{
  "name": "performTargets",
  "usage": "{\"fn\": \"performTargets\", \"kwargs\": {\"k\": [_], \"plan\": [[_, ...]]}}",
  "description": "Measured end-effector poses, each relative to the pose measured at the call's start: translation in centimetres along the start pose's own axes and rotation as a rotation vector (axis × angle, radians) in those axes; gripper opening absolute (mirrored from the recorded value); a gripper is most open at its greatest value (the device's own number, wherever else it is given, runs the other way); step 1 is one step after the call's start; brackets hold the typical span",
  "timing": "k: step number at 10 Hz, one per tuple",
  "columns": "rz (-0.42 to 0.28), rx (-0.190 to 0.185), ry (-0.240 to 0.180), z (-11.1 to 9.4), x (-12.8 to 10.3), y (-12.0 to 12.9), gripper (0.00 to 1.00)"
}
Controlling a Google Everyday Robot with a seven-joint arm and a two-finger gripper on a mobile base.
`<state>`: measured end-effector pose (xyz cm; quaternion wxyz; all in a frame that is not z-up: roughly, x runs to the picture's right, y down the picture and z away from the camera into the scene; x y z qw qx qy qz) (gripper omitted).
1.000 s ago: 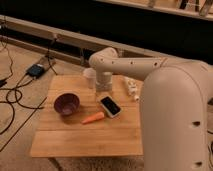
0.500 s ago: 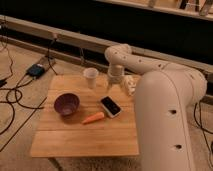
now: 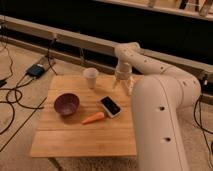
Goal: Stand the bottle upright
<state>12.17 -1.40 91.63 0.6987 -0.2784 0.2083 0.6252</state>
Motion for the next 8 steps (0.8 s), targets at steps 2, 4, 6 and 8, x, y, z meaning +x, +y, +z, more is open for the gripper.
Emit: {"fn": "performTargets", "kwargs": {"k": [2, 4, 6, 8], "plan": [[0.004, 0.021, -0.015, 0.3, -0.6, -1.5, 0.65], [0.006, 0.043, -0.026, 0.8, -0.9, -2.7, 0.65], [0.011, 0.057, -0.033, 1.2, -1.1, -3.6, 0.65], [0.019, 0.066, -0.043, 1.4, -1.2, -4.4, 0.65]]}}
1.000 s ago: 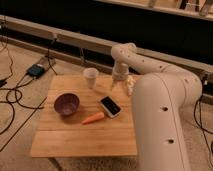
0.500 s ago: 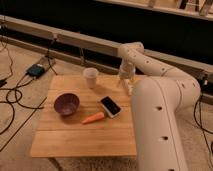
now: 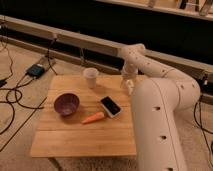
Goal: Stand the bottle upright
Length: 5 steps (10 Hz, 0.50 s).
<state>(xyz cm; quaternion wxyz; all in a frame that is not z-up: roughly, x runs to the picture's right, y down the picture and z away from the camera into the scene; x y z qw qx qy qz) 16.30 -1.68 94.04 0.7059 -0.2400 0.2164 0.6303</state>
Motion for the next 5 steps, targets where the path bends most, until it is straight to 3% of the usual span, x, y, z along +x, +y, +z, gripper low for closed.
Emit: {"fn": "performTargets", "kwargs": {"k": [5], "plan": [[0.026, -0.001, 0.000, 1.5, 0.0, -1.7, 0.65]]}}
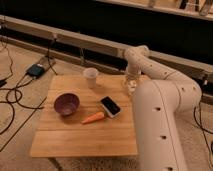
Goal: Stand the bottle upright
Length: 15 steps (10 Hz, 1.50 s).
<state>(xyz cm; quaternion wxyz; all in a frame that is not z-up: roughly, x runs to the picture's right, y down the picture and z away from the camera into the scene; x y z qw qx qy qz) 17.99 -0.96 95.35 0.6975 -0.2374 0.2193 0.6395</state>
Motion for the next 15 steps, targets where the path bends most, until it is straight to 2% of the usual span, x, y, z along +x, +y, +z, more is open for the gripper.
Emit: {"fn": "performTargets", "kwargs": {"k": [9, 15], "plan": [[-0.020, 0.020, 0.023, 2.8, -1.2, -1.4, 0.65], [-0.030, 0.029, 0.014, 3.6, -2.4, -1.8, 0.65]]}}
